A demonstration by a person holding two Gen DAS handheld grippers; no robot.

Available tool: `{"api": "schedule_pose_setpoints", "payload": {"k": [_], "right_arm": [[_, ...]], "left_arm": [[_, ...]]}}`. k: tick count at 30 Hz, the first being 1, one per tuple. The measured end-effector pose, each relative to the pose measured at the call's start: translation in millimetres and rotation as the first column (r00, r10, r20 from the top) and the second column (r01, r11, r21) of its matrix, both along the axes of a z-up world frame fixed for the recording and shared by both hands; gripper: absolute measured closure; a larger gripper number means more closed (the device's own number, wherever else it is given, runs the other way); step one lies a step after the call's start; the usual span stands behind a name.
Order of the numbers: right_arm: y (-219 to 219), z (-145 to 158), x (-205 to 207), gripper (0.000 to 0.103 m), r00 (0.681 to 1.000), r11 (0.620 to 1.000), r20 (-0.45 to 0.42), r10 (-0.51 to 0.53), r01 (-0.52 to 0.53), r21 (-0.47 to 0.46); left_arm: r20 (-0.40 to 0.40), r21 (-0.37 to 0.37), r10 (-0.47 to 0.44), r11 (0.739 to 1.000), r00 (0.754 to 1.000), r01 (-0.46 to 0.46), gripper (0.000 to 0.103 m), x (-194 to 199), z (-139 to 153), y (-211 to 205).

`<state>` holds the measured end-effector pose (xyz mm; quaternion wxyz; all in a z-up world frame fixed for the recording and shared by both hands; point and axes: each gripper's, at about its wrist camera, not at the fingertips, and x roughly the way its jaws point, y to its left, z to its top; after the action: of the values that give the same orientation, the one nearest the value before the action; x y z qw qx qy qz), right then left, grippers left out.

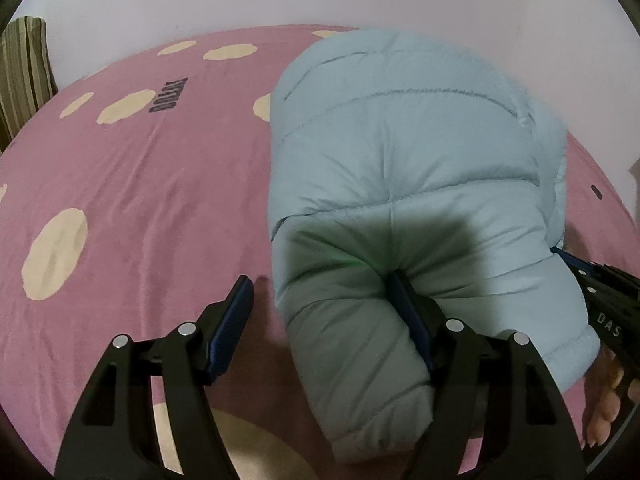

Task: Fold large clothes

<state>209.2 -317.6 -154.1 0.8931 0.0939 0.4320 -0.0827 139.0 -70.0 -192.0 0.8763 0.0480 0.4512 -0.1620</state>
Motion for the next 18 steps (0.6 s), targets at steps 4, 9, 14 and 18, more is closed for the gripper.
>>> {"api": "schedule_pose_setpoints", "payload": {"k": [4, 9, 14, 18], "right_arm": [[-4.0, 5.4, -5.2, 0.087, 1.000, 1.000, 0.014, 0.000, 0.000, 0.014], [-9.3, 19.4, -16.4, 0.086, 0.999, 0.999, 0.039, -0.008, 0.006, 0.037], [-22.4, 57.9, -11.0, 0.086, 0.991, 0.999, 0.128, -0.025, 0.021, 0.036], [-30.9, 75.0, 20.0, 0.086, 0.985, 0.999, 0.167, -0.031, 0.027, 0.024]], "left_arm": [[0.026, 0.008, -0.007, 1.000, 1.000, 0.007, 0.035, -4.8, 14.1, 1.9], [0.064, -0.016, 0.005, 1.000, 0.998, -0.004, 0.035, -12.2, 47.8, 15.0], [0.127, -0.027, 0.005, 1.000, 0.992, -0.002, 0.035, 10.6, 77.6, 18.9], [0.122, -0.032, -0.019, 0.999, 0.992, 0.023, 0.035, 48.8, 85.0, 1.7]]}}
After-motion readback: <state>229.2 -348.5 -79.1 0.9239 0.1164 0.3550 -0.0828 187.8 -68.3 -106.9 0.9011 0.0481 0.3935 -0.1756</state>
